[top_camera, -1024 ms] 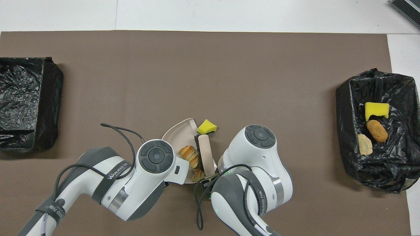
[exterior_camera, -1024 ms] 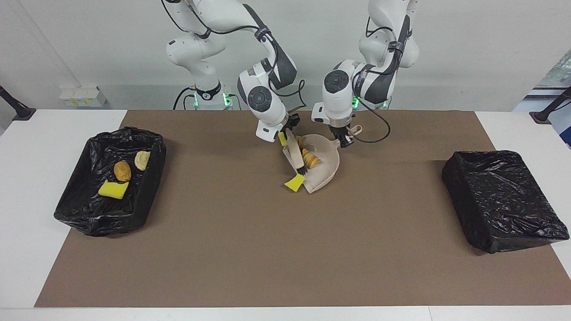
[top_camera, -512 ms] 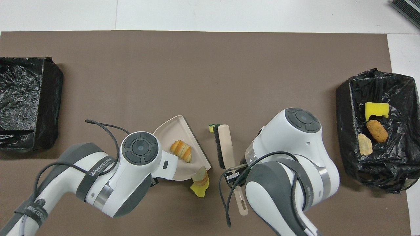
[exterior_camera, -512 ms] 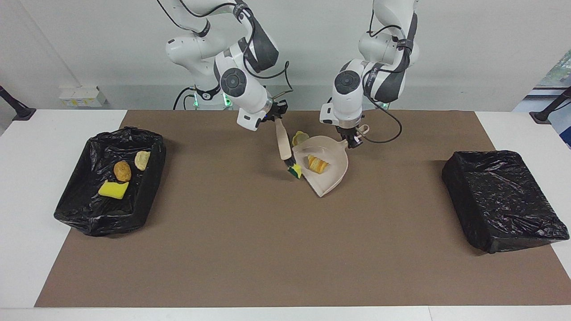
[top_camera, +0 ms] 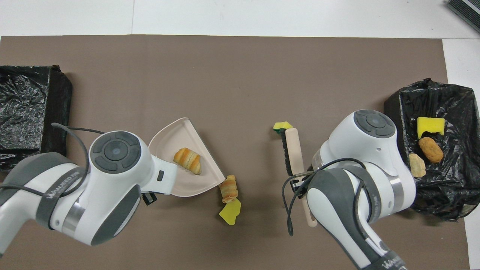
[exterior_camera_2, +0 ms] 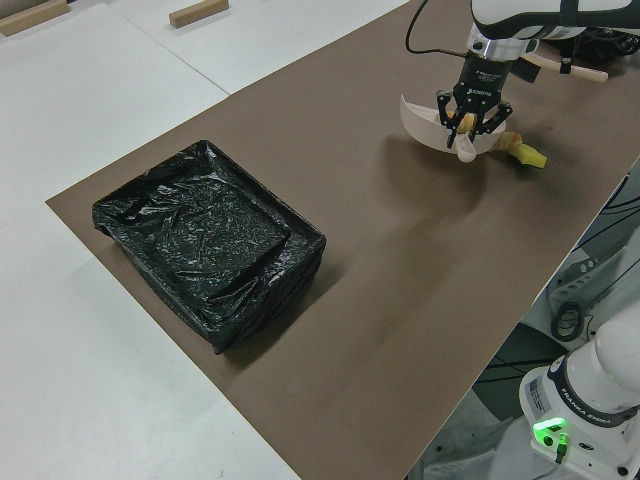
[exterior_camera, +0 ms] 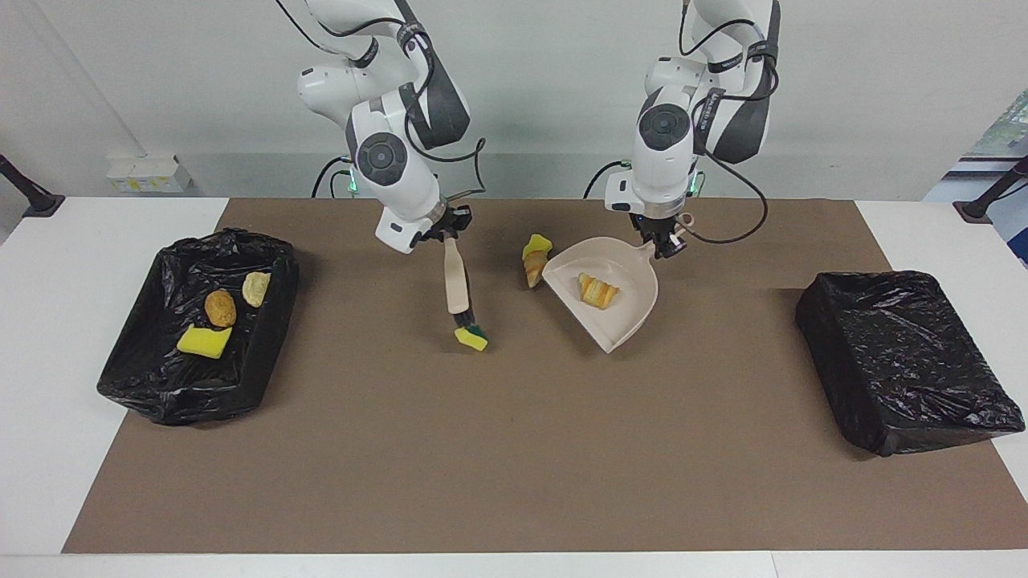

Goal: Sweep and dump trash in bin

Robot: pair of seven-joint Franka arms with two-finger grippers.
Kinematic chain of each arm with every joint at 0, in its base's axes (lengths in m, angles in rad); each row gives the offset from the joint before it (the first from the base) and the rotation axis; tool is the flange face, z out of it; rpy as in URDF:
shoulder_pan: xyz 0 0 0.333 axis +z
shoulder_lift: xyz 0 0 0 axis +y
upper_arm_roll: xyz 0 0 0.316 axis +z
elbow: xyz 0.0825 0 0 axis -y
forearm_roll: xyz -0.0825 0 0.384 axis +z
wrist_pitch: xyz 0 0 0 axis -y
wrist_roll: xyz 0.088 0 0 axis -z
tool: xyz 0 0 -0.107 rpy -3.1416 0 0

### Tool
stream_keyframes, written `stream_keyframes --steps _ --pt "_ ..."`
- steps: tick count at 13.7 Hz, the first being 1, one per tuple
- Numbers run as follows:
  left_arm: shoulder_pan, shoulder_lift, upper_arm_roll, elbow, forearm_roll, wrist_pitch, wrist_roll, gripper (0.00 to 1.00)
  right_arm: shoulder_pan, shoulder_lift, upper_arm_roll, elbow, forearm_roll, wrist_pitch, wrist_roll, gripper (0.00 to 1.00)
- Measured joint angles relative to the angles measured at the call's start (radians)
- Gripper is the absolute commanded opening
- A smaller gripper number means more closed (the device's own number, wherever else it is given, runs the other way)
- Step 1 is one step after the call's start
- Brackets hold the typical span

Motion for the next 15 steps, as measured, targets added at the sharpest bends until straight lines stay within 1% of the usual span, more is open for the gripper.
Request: stream_keyframes --steps 2,4,6,8,10,11,13,15 --pt "0.0 -0.043 -0.006 -0.013 0.0 -0.096 0.008 0.0 -0.021 0.0 0.0 -0.023 -0.006 0.005 -0.008 0.0" --pt "-0.019 -0.103 -0.022 -0.088 0.0 -0.124 -0.004 0.0 -0.014 0.0 0.007 -0.046 -0.005 0.018 -0.009 0.0" --pt "-0.074 -0.179 -0.028 -0.197 0.0 -0.125 -0.113 0.0 0.027 0.001 0.013 -0.069 0.017 0.061 -0.009 0.0" --pt "-0.182 -0.242 -0.032 -0.297 -0.002 -0.123 -0.29 0.0 0.087 0.001 0.018 -0.073 0.105 0.074 -0.009 0.0" --pt "-0.279 -0.263 -0.037 -0.345 -0.018 -0.12 -0.396 0.0 0.128 -0.003 0.021 -0.073 0.197 0.074 -0.009 0.0" --pt "-0.304 -0.264 -0.038 -0.359 -0.034 -0.119 -0.414 0.0 0.143 -0.006 0.022 -0.073 0.244 0.074 -0.009 0.0" --pt "-0.319 -0.262 -0.038 -0.379 -0.089 -0.083 -0.419 0.0 0.151 -0.011 0.023 -0.07 0.31 0.074 -0.009 0.0" --pt "-0.319 -0.246 -0.034 -0.39 -0.155 -0.007 -0.418 0.0 0.149 -0.012 0.021 -0.059 0.321 0.075 -0.009 0.0"
